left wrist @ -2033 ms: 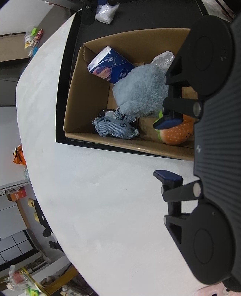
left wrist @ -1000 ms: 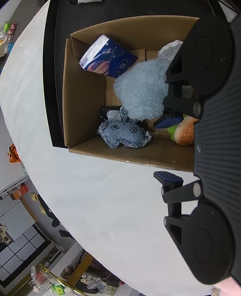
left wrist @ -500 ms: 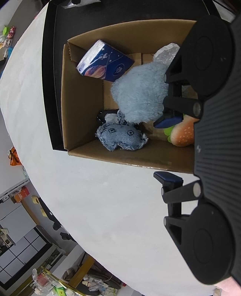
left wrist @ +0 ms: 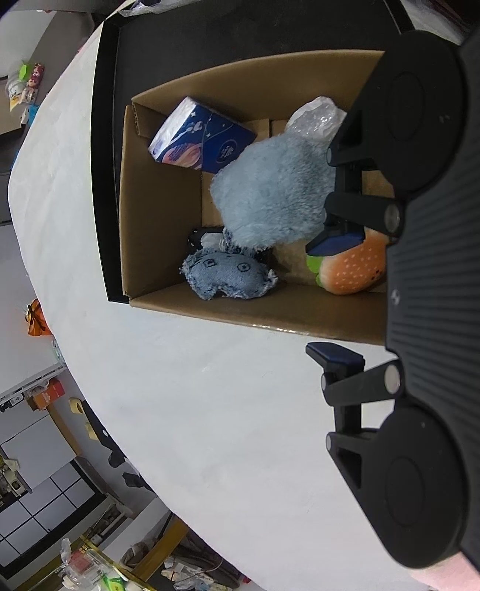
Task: Organize soft objects
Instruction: 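Carry the bead bag into the box and open the right gripper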
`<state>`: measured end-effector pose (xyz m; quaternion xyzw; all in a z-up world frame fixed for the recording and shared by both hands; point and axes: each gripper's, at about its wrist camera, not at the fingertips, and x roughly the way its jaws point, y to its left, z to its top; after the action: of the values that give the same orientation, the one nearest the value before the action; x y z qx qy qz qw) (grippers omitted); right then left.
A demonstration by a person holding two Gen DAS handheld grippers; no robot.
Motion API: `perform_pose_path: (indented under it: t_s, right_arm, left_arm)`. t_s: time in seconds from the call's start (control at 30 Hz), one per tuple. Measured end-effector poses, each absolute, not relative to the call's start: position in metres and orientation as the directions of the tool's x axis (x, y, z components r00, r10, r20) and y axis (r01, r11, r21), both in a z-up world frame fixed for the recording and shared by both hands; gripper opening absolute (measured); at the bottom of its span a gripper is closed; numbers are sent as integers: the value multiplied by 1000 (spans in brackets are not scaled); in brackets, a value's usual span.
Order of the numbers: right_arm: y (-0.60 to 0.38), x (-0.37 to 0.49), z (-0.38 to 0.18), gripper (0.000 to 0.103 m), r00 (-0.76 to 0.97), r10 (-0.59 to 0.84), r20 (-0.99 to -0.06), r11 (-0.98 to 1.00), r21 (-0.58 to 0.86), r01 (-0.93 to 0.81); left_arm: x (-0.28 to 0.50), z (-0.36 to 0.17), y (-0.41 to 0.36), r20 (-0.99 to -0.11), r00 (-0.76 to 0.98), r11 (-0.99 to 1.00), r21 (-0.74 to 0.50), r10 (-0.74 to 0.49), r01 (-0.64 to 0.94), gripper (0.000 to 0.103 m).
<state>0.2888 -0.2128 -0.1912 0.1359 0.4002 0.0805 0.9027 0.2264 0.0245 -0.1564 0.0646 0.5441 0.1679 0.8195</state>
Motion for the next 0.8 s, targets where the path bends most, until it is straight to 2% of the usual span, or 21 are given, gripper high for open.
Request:
perform_pose_path:
  t_s: [0.23,0.8]
  right_arm:
    - [-208,272,-172,35,661,318,-680,926,373,-61]
    - [-157,224,-133,35,642,396,-657,914,347,-209]
  left_arm:
    - [217,-152,25,-871,380,947,254,312,-195,50]
    - [194,-146,55,-887,415,964,108,203,-242,49]
